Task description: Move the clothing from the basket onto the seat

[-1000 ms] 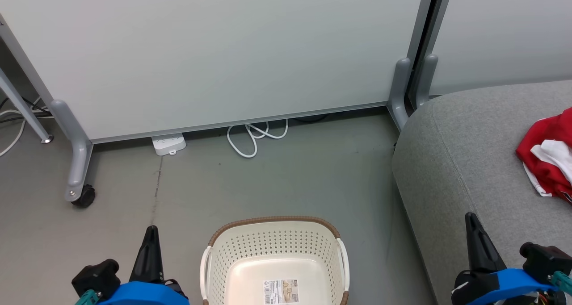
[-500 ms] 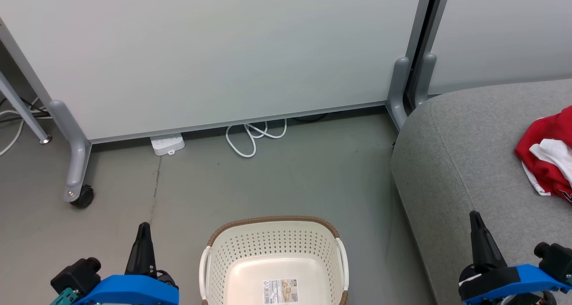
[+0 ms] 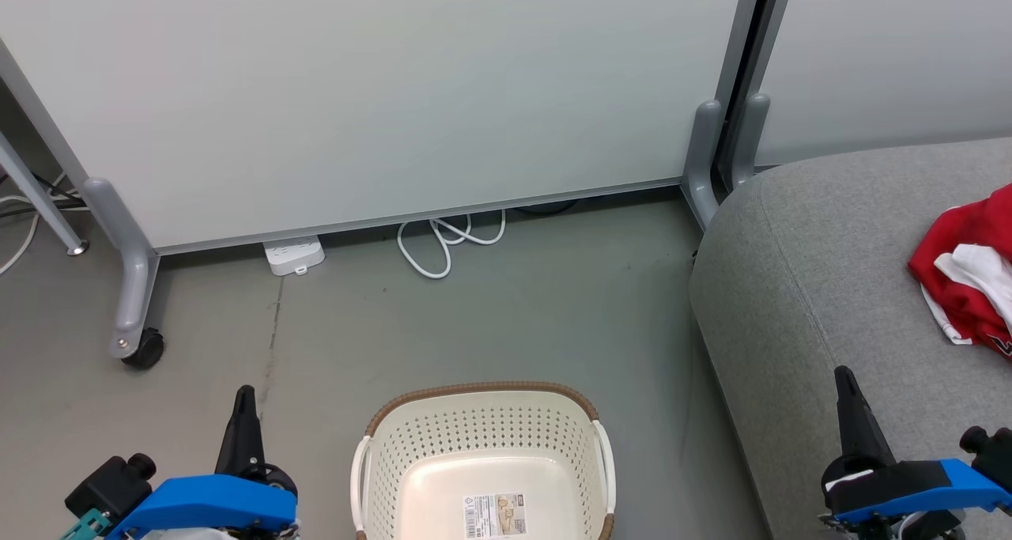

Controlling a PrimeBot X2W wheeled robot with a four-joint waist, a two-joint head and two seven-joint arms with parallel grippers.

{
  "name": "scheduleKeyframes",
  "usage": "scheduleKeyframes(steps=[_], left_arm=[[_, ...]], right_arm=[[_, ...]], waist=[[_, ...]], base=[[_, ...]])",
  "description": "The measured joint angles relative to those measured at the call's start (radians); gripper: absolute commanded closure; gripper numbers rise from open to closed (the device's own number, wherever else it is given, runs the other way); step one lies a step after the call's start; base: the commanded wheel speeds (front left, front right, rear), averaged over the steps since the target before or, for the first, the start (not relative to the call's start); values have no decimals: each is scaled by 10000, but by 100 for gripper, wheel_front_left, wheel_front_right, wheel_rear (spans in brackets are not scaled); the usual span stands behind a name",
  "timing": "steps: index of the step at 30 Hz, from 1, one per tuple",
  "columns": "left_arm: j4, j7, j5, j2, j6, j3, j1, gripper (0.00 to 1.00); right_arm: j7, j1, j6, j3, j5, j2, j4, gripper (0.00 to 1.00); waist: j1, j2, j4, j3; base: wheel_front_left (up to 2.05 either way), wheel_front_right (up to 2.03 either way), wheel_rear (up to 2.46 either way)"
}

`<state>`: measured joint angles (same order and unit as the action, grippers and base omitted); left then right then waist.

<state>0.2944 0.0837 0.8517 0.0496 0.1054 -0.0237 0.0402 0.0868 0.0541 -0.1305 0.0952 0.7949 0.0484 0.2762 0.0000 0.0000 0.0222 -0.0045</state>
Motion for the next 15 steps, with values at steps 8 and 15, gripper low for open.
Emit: scheduleKeyframes(steps=[8,15], left_arm=[[-48,-242,988,0,10,-109,47,100],[-94,-472,1779,0,29,-240,94,100]], right_arm=[[-245,32,0,25,1041,0,-31,100],[-472,80,0,46,1896,0,-59,100]], waist=[[0,0,-21,7],[0,0,-39,13]], base=[[0,0,0],[0,0,0]])
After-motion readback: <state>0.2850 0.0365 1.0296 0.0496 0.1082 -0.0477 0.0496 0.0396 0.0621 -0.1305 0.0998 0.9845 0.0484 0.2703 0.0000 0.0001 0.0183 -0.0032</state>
